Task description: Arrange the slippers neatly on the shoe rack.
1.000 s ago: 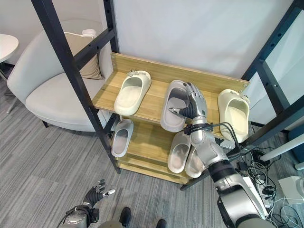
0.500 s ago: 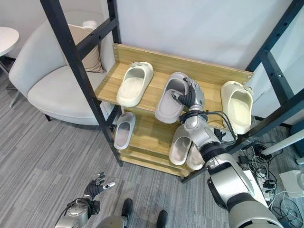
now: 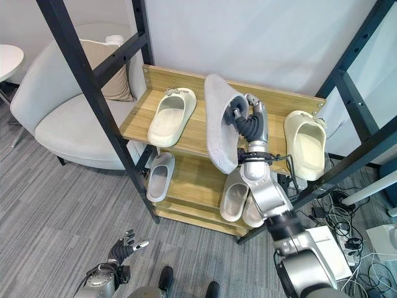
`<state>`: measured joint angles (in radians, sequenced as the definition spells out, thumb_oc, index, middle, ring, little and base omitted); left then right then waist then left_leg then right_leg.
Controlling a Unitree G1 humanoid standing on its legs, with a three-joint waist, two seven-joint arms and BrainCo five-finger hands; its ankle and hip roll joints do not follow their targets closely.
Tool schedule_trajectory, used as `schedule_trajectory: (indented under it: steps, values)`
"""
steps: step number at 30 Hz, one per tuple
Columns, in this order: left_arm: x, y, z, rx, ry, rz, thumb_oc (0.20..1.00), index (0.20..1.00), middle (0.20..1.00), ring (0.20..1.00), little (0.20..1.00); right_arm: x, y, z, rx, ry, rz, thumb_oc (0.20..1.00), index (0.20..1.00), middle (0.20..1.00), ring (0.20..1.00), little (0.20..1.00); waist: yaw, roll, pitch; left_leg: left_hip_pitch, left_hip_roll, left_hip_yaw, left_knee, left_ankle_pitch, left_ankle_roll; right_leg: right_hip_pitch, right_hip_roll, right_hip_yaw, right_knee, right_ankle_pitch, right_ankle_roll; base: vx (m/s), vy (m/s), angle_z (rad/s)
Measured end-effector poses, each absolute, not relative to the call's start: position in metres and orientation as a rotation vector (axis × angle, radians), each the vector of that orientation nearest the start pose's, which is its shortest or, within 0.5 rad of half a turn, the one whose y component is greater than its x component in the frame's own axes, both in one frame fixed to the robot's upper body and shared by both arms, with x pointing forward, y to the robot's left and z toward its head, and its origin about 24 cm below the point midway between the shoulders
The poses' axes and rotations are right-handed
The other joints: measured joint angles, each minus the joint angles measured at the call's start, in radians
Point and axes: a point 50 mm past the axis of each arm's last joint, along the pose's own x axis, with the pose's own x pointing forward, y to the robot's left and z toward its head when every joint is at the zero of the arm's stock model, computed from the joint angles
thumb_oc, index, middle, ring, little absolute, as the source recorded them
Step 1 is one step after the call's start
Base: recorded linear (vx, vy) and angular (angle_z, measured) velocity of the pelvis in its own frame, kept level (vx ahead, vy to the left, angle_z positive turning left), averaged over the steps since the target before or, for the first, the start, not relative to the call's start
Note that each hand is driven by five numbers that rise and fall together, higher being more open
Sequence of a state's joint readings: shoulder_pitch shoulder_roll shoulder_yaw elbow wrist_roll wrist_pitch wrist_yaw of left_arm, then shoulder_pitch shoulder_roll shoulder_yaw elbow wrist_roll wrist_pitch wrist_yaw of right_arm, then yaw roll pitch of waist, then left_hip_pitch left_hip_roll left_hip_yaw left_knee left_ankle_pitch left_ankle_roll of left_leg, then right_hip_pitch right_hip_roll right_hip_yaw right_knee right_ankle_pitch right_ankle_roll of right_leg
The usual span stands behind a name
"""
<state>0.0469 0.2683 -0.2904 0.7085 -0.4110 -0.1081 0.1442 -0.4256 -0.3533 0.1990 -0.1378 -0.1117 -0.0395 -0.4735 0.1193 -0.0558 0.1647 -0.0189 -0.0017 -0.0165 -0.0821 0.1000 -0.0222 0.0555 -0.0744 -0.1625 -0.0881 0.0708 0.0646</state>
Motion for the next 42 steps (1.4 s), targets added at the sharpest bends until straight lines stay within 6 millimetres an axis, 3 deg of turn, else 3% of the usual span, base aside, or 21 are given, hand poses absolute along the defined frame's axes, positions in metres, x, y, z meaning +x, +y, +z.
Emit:
schedule_trajectory:
  steps: [1,2,3,6,9,11,12,13,15,17,18,20,21,22,24,26,31,35,42]
  values:
    - [0.170,0.198,-0.110,-0.006,0.701,0.143,1.000,1.000,1.000,1.000,1.000,0.279,-0.137,0.197,-0.267,-0.741,-0.141,0.200,0.200,0.200,0.200,0.200,-0.003,0.001,-0.001,0.002,0.000,0.001,-0.005,-0.002,0.001,0.000,0.000,0.001,0.000,-0.001,-0.001,0.00,-0.026,-0.08]
    - [0.163,0.198,-0.114,-0.008,0.727,0.149,1.000,1.000,1.000,1.000,1.000,0.263,-0.116,0.199,-0.144,-0.792,0.030,0.200,0.200,0.200,0.200,0.200,-0.025,0.004,-0.006,0.004,0.001,0.003,-0.005,-0.007,-0.005,0.000,0.000,0.005,0.000,0.000,-0.001,-0.02,-0.036,-0.12]
    - [0.162,0.196,-0.114,-0.013,0.729,0.148,1.000,1.000,1.000,1.000,1.000,0.257,-0.107,0.197,-0.048,-0.780,0.107,0.200,0.200,0.200,0.200,0.200,-0.030,0.004,-0.011,0.004,0.001,0.003,-0.005,-0.007,-0.005,-0.001,0.000,0.005,0.000,-0.001,0.000,-0.04,-0.045,-0.08]
    - [0.162,0.193,-0.115,-0.022,0.730,0.142,1.000,1.000,1.000,1.000,1.000,0.246,-0.074,0.182,0.261,-0.642,0.407,0.200,0.200,0.200,0.200,0.200,-0.033,0.003,-0.020,0.000,0.005,0.006,-0.004,-0.006,-0.007,-0.007,0.004,0.008,0.001,-0.006,0.010,-0.07,-0.037,-0.03]
    - [0.165,0.193,-0.113,-0.018,0.724,0.143,1.000,1.000,1.000,1.000,1.000,0.233,-0.036,0.164,0.354,-0.484,0.739,0.200,0.200,0.200,0.200,0.200,-0.014,0.000,-0.024,-0.032,0.006,-0.003,0.006,0.011,0.000,-0.028,0.006,-0.001,0.007,-0.005,0.010,-0.28,-0.063,0.11]
    - [0.176,0.190,-0.107,-0.019,0.684,0.140,1.000,1.000,1.000,1.000,1.000,0.237,-0.016,0.160,0.321,-0.450,0.852,0.200,0.200,0.200,0.200,0.200,-0.012,0.010,-0.009,-0.102,0.007,-0.006,0.042,0.028,0.000,-0.100,0.013,-0.008,0.051,-0.005,0.008,-0.41,-0.042,0.20]
    - [0.199,0.184,-0.090,-0.017,0.590,0.115,1.000,1.000,1.000,1.000,1.000,0.248,-0.008,0.159,0.244,-0.434,0.878,0.200,0.200,0.200,0.200,0.200,-0.013,0.008,0.023,-0.160,0.010,-0.022,0.092,0.019,-0.011,-0.150,0.005,-0.024,0.107,-0.022,-0.001,-0.40,-0.039,0.45]
    - [0.209,0.178,-0.084,-0.012,0.554,0.088,1.000,1.000,1.000,1.000,1.000,0.254,-0.007,0.153,0.203,-0.396,0.876,0.200,0.200,0.200,0.200,0.200,-0.003,0.017,0.046,-0.168,0.011,-0.032,0.095,0.015,-0.018,-0.152,0.006,-0.039,0.110,-0.023,-0.003,-0.51,-0.047,0.41]
    - [0.249,0.173,-0.050,-0.059,0.382,0.102,1.000,1.000,1.000,1.000,1.000,0.280,-0.005,0.150,-0.030,-0.424,0.814,0.200,0.200,0.200,0.200,0.200,0.022,0.031,0.117,-0.317,0.008,-0.056,0.227,0.003,-0.043,-0.326,-0.008,-0.054,0.310,-0.094,-0.012,-0.28,-0.019,0.32]
    - [0.285,0.175,-0.012,-0.079,0.228,0.118,1.000,1.000,1.000,1.000,1.000,0.305,-0.017,0.163,-0.325,-0.511,0.696,0.200,0.200,0.200,0.200,0.200,0.035,0.046,0.198,-0.445,0.002,-0.065,0.309,-0.007,-0.049,-0.476,-0.027,-0.056,0.465,-0.138,-0.043,-0.13,0.021,0.26]
    - [0.295,0.176,0.001,-0.073,0.180,0.126,1.000,1.000,1.000,1.000,1.000,0.316,-0.028,0.168,-0.477,-0.549,0.607,0.200,0.200,0.200,0.200,0.200,0.037,0.057,0.230,-0.482,-0.005,-0.077,0.330,-0.016,-0.034,-0.519,-0.040,-0.055,0.506,-0.151,-0.050,-0.11,0.036,0.22]
    - [0.299,0.181,0.012,-0.093,0.123,0.177,1.000,1.000,1.000,1.000,1.000,0.343,-0.064,0.178,-0.721,-0.636,0.247,0.200,0.200,0.200,0.200,0.200,0.043,0.072,0.269,-0.538,-0.017,-0.088,0.342,-0.018,-0.034,-0.594,-0.056,-0.052,0.565,-0.162,-0.053,-0.14,0.047,0.18]
    - [0.299,0.178,0.016,-0.091,0.103,0.158,1.000,1.000,1.000,1.000,1.000,0.357,-0.073,0.186,-0.830,-0.662,0.137,0.200,0.200,0.200,0.200,0.200,0.044,0.079,0.273,-0.568,-0.018,-0.089,0.354,-0.018,-0.034,-0.627,-0.057,-0.051,0.589,-0.164,-0.055,-0.13,0.068,0.09]
    - [0.299,0.166,0.027,-0.099,0.040,0.097,1.000,1.000,1.000,1.000,1.000,0.379,-0.090,0.211,-0.991,-0.686,-0.033,0.200,0.200,0.200,0.200,0.200,0.054,0.080,0.276,-0.637,-0.025,-0.087,0.399,-0.028,-0.033,-0.695,-0.068,-0.052,0.630,-0.169,-0.056,-0.08,0.049,0.09]
    - [0.301,0.154,0.034,-0.105,0.009,0.042,1.000,1.000,1.000,1.000,1.000,0.394,-0.108,0.242,-1.101,-0.698,-0.178,0.200,0.200,0.200,0.200,0.200,0.064,0.086,0.284,-0.705,-0.030,-0.094,0.469,-0.050,-0.026,-0.746,-0.074,-0.060,0.665,-0.172,-0.062,-0.03,0.022,0.09]
    - [0.301,0.149,0.032,-0.106,0.018,0.018,1.000,1.000,1.000,1.000,1.000,0.396,-0.123,0.265,-1.105,-0.728,-0.308,0.200,0.200,0.200,0.200,0.200,0.071,0.085,0.293,-0.731,-0.034,-0.112,0.485,-0.053,-0.028,-0.767,-0.075,-0.059,0.685,-0.179,-0.065,-0.01,0.028,0.09]
    - [0.298,0.145,0.027,-0.082,0.041,-0.024,1.000,1.000,1.000,1.000,1.000,0.402,-0.135,0.282,-1.174,-0.734,-0.413,0.200,0.200,0.200,0.200,0.200,0.082,0.081,0.294,-0.752,-0.043,-0.120,0.493,-0.053,-0.028,-0.778,-0.079,-0.061,0.691,-0.192,-0.057,-0.01,-0.003,0.13]
    - [0.298,0.132,0.028,-0.061,0.040,-0.096,1.000,1.000,1.000,1.000,1.000,0.418,-0.158,0.273,-1.293,-0.562,-0.473,0.200,0.200,0.200,0.200,0.200,0.097,0.075,0.293,-0.770,-0.069,-0.149,0.499,-0.053,-0.027,-0.779,-0.092,-0.074,0.692,-0.206,-0.046,0.03,-0.009,0.22]
    - [0.298,0.131,0.034,-0.051,0.018,-0.120,1.000,1.000,1.000,1.000,1.000,0.422,-0.186,0.258,-1.281,-0.396,-0.524,0.200,0.200,0.200,0.200,0.200,0.110,0.066,0.292,-0.788,-0.092,-0.169,0.552,-0.055,-0.006,-0.774,-0.109,-0.093,0.734,-0.240,-0.035,0.04,0.012,0.13]
